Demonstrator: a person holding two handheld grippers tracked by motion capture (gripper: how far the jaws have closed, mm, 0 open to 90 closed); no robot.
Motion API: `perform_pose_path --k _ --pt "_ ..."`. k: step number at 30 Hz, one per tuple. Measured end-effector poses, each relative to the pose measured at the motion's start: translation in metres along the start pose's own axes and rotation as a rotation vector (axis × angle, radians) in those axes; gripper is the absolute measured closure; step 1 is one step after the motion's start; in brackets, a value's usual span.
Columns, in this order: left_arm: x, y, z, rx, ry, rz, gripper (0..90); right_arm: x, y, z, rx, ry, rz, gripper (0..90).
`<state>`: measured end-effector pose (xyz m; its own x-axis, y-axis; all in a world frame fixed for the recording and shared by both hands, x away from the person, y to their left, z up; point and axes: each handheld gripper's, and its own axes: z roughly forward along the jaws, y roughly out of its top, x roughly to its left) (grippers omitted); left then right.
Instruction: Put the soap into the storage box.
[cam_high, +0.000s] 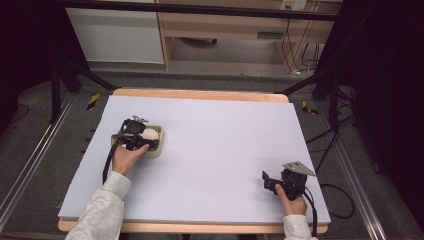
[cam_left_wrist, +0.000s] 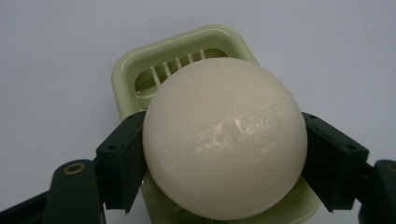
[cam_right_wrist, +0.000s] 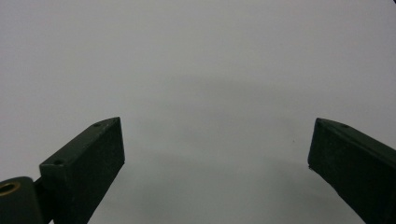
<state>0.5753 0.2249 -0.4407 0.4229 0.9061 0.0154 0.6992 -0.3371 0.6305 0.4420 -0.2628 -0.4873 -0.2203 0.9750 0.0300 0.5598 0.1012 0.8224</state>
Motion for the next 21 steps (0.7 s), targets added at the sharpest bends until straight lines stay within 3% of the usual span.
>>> perform_pose_path --k 14,18,21 --pt "-0.0012 -0.0009 0.0002 0.001 -0.004 0.001 23.2 0.0002 0.0 0.0001 0.001 0.0 -0.001 4.1" --pt "-0.0017 -0.0013 -0.0006 -0.011 0.012 0.001 20.5 0.0003 0.0 0.0 0.001 -0.002 -0.001 4.2" --pt "-0.0017 -0.0011 -0.004 -0.025 0.002 -0.002 18.9 0.0004 0.0001 0.0001 0.002 -0.001 0.0 4.2"
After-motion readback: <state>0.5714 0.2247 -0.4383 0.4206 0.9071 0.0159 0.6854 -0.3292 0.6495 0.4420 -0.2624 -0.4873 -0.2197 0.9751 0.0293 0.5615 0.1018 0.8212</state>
